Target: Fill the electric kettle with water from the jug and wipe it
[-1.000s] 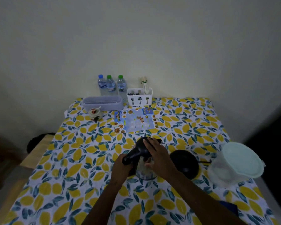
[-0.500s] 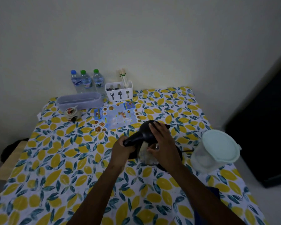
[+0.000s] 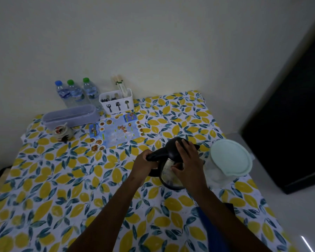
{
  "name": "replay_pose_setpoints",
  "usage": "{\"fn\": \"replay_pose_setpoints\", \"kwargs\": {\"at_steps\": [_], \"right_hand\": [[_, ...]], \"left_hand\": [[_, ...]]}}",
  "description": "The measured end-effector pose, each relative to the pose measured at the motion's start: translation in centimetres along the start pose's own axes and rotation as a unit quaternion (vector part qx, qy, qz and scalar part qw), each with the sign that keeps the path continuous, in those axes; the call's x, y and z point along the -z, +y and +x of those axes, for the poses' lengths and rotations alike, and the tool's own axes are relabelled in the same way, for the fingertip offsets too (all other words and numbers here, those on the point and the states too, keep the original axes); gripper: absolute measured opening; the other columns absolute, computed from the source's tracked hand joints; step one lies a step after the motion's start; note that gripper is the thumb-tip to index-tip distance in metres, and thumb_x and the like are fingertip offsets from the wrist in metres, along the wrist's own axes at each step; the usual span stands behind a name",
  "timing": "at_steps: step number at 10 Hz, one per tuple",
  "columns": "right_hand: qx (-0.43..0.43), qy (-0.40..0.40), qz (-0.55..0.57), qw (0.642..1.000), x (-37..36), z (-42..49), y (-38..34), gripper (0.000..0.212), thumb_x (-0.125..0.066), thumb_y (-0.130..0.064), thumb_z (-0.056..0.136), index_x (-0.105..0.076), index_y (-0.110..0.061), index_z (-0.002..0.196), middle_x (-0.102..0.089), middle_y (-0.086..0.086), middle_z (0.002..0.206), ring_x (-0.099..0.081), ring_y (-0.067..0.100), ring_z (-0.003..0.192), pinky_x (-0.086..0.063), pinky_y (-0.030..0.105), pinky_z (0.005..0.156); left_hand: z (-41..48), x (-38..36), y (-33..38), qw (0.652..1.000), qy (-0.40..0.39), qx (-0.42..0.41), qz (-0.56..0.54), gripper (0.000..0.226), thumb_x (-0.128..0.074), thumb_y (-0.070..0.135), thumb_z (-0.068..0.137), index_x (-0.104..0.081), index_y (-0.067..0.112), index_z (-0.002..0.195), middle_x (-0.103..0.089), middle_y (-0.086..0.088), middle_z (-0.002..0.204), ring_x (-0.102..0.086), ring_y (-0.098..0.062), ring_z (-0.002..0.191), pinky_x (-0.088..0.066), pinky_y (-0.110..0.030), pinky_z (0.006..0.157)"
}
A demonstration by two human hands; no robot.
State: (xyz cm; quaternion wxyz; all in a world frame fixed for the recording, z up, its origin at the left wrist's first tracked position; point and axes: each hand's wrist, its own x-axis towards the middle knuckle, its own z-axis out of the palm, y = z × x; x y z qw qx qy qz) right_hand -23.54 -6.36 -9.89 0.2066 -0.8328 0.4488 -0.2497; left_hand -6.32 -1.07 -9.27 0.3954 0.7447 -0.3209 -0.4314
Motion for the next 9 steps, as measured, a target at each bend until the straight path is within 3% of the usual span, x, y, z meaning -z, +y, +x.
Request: {"fn": "replay_pose_setpoints", "kwargs": {"at_steps": [3,4,5,6,7,8,9], "right_hand": [[0.001,-0.005,0.008,1.0,-1.3,0.3,0.6,0.096,-0.083,-0.027,0.069,-0.029,-0.028,0.147,-0.03,0.002,0.156,-0.018,0.024,0.147,-0.041,0.056,0.106],[0.003,-0.001,0.007,1.0,-1.4,-0.1,0.7,0.096,-0.084,-0.028,0.068,-0.028,-0.027,0.147,-0.031,0.003,0.156,-0.017,0.023,0.147,-0.041,0.055,0.105],[0.008,-0.005,-0.013,1.0,-1.4,-0.2,0.8,0.096,-0.082,-0.03,0.069,-0.028,-0.025,0.147,-0.031,0.005,0.156,-0.018,0.025,0.146,-0.04,0.054,0.105],[0.018,-0.001,-0.043,0.999,-1.1,-0.1,0.5,0.092,-0.08,-0.033,0.071,-0.029,-0.021,0.147,-0.031,0.008,0.156,-0.023,0.029,0.145,-0.04,0.053,0.105],[0.045,0.017,-0.097,0.994,-0.5,-0.1,0.1,0.079,-0.072,-0.037,0.079,-0.035,-0.014,0.145,-0.037,0.011,0.152,-0.031,0.034,0.142,-0.041,0.056,0.103],[0.051,0.029,-0.12,0.991,-0.3,0.4,-0.7,0.069,-0.068,-0.035,0.083,-0.041,-0.011,0.142,-0.04,0.012,0.151,-0.034,0.036,0.14,-0.04,0.059,0.104],[0.066,-0.003,-0.124,0.99,0.5,1.7,-2.9,0.061,-0.055,-0.041,0.092,-0.036,-0.017,0.145,-0.027,0.006,0.158,-0.02,0.032,0.146,-0.026,0.056,0.112]], "left_hand": [[1.0,0.3,-1.1,1.0,0.0,-0.017,0.015,0.028,-0.059,0.0,0.078,-0.047,0.025,0.073,-0.048,0.0,0.071,-0.043,-0.019,0.062,-0.033,-0.03,0.057],[0.7,0.0,-1.6,0.999,0.004,-0.039,0.038,0.027,-0.058,0.001,0.081,-0.049,0.026,0.079,-0.05,0.003,0.074,-0.046,-0.016,0.063,-0.033,-0.028,0.057],[-0.1,-0.8,-2.2,0.99,0.038,-0.096,0.099,0.024,-0.053,-0.001,0.086,-0.051,0.019,0.1,-0.053,0.003,0.085,-0.049,-0.02,0.073,-0.033,-0.022,0.057],[-0.9,-1.0,-2.5,0.976,0.052,-0.161,0.138,0.033,-0.051,-0.001,0.09,-0.049,0.011,0.12,-0.056,-0.006,0.109,-0.053,-0.023,0.093,-0.039,-0.019,0.072],[-1.9,-0.2,-2.8,0.959,0.041,-0.202,0.195,0.05,-0.047,0.006,0.095,-0.034,0.009,0.143,-0.039,-0.013,0.148,-0.04,-0.026,0.134,-0.037,-0.035,0.108],[-2.8,0.9,-2.6,0.948,0.048,-0.224,0.22,0.055,-0.044,0.014,0.099,-0.023,0.015,0.149,-0.021,-0.007,0.16,-0.018,-0.022,0.148,-0.022,-0.041,0.12],[-4.0,3.0,-1.2,0.92,0.081,-0.274,0.267,0.058,-0.041,0.025,0.102,-0.011,0.02,0.151,-0.003,0.003,0.16,0.002,-0.017,0.149,-0.006,-0.039,0.124]]}}
